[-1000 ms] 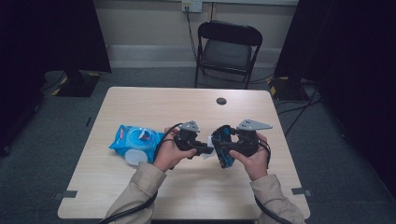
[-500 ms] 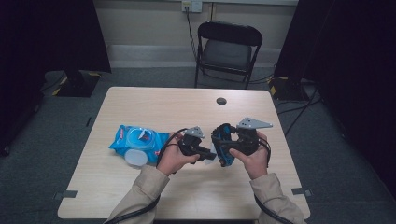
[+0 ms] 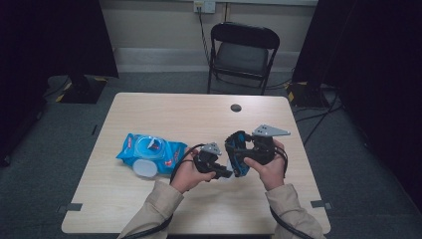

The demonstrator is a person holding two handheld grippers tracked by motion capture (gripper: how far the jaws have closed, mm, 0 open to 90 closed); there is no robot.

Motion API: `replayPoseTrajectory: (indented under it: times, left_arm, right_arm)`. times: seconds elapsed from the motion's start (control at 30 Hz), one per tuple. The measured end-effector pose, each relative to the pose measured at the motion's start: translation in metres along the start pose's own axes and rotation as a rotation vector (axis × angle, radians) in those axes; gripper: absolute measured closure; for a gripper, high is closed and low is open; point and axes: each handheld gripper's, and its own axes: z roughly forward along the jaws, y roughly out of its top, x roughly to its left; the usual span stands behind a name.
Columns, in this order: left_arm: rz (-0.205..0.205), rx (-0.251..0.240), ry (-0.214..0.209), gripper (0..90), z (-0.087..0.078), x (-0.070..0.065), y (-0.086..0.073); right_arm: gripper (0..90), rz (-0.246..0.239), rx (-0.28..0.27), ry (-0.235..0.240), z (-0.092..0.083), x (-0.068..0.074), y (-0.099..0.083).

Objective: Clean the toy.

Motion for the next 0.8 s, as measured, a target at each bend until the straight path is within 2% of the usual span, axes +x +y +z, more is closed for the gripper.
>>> replayPoseTrajectory:
  times: [0.33,0.47,0.57,0.8]
  left_arm:
    - [0.006,0.025,-0.010,80.3,0.012,-0.006,-0.008]
    - [0.010,0.049,-0.013,80.2,0.015,-0.006,-0.011]
    - [0.014,0.054,0.000,80.2,0.013,-0.005,-0.012]
    - [-0.010,0.041,0.051,79.9,-0.004,0.006,-0.019]
  right_arm:
    - [25.5,0.010,-0.007,-0.004,0.001,0.000,0.003]
    - [25.5,0.019,-0.016,-0.002,0.001,-0.001,0.005]
    - [25.5,0.021,-0.021,-0.002,-0.001,-0.004,0.006]
    - [25.5,0.031,-0.022,-0.021,-0.011,-0.013,0.002]
